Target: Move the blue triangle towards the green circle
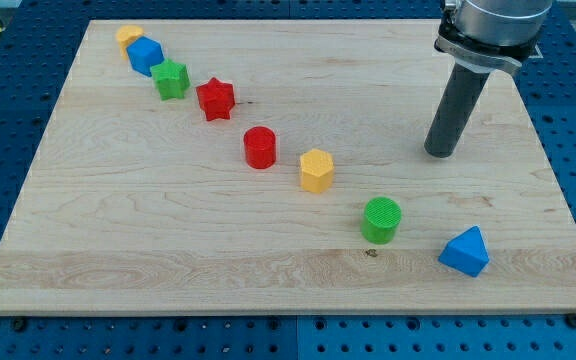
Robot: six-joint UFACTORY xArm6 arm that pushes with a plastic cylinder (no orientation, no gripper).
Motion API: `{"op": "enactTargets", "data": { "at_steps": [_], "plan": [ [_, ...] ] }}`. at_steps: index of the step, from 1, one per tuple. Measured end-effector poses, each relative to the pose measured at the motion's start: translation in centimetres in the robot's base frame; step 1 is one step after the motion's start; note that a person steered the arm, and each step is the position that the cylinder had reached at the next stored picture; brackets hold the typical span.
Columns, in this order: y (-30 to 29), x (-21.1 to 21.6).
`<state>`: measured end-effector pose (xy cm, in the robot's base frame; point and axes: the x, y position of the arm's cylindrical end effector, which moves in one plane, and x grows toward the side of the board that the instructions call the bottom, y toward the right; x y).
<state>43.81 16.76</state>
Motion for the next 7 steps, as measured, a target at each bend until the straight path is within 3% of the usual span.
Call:
{"op": "enactTargets", "data": {
  "at_steps": [1,2,5,7],
  "plan": [
    [-4.2,-2.5],
    [-4.2,-2.5],
    [6.5,11.4],
    [7.7,15.3]
  ]
}}
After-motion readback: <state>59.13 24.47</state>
